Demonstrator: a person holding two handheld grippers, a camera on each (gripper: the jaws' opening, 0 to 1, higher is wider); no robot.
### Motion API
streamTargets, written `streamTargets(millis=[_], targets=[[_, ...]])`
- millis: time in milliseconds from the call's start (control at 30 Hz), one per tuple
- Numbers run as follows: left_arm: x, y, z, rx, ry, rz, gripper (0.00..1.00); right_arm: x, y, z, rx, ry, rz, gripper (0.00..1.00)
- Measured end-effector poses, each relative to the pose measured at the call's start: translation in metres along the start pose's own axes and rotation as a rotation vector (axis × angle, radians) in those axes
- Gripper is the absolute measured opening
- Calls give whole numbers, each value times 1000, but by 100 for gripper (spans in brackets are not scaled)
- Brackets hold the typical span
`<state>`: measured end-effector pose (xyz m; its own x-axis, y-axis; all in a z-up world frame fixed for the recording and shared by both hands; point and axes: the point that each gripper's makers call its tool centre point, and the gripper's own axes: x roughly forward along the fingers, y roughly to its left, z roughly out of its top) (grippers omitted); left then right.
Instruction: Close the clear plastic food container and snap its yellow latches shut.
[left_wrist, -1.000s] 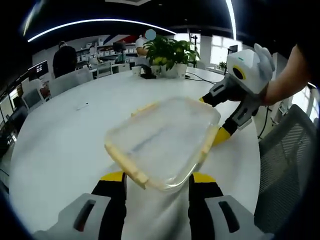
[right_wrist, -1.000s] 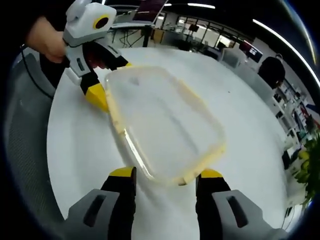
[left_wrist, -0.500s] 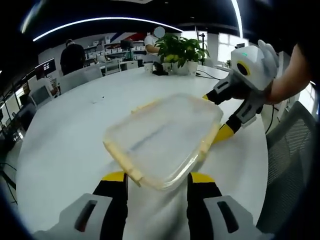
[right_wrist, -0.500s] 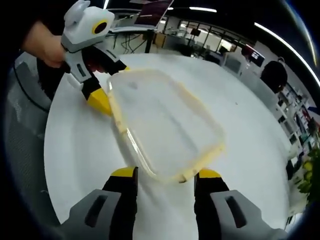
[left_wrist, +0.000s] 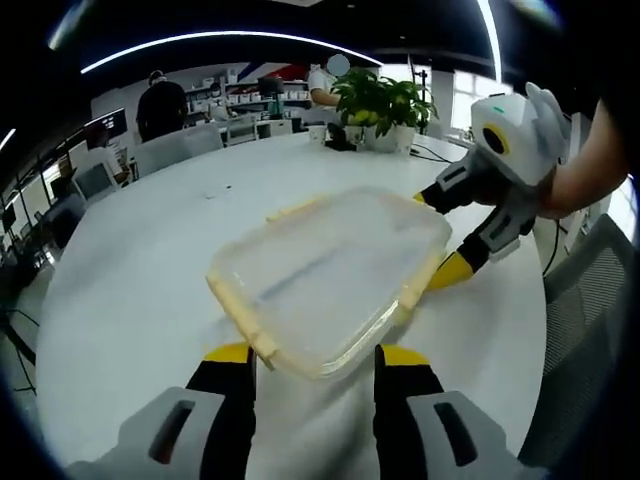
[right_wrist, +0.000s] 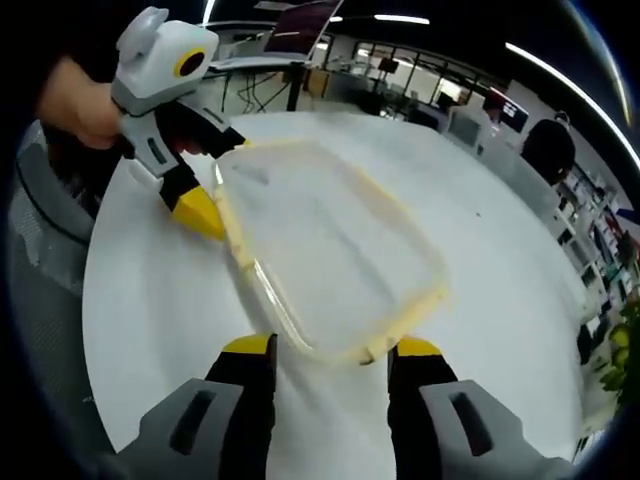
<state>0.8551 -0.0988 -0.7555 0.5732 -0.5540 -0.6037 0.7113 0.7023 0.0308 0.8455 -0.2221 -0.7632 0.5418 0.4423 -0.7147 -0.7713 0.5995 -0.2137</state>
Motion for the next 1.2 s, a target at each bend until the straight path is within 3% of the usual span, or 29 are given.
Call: streamTargets(millis=[167,233,533,667,867,1200], targets=[[-2,1,-2,-34,4,13,41,-1,1,0,20,-4,5,41],[-9,2,-5,-87,13,30,41,-7,0,0,21,-6,0,42],[-64,-4,-20,-185,-13,119,42,-63,-3,1,253,-101,-74,45],[-92,-10,-24,-188,-30,161,41,-88,3,2,290,-137,-108,45],[-120,-12,-16,-216,-110,236,39,-114,19,0,326,-177,-133,44],[-152,-19,-2,-200,-156,252,37,-145,42,-10,374,-212,-161,43]])
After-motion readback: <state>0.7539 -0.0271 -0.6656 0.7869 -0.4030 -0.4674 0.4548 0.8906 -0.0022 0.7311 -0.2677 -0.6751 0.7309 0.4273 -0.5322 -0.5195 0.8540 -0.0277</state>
